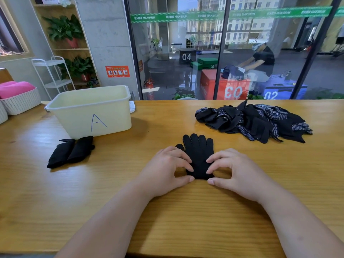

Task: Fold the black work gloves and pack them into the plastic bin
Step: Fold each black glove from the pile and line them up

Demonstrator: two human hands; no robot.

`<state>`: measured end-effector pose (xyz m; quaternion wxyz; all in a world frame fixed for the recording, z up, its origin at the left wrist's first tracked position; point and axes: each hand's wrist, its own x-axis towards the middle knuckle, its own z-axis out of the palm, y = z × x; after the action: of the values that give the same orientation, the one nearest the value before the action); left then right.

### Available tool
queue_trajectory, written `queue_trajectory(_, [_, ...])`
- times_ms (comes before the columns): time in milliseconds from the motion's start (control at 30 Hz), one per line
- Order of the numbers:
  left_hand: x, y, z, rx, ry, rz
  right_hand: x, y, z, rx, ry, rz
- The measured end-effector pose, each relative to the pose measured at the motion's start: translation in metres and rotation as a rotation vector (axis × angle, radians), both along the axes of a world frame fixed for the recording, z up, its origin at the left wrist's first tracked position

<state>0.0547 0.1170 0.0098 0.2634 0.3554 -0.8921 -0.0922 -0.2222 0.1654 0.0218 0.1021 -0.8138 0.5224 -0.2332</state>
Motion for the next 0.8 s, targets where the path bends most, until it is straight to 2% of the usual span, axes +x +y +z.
queue_trajectory(300, [0.0,0.002,0.002,-0.032,-0.045,0.009,0.013,-0.002,-0.004,-0.153,0.207,-0.067])
queue_trajectory(567, [-0.003,0.001,0.001,-0.069,-0.043,0.041,0.01,0.002,-0.002,-0.087,-0.018,-0.071])
queue_trajectory(700, [-0.002,0.001,0.0,0.05,0.094,0.088,0.012,0.0,-0.004,-0.037,0.041,-0.06])
queue_trajectory(800, [-0.002,0.002,0.0,0.17,0.18,0.148,0.014,-0.002,-0.008,-0.025,-0.106,-0.178])
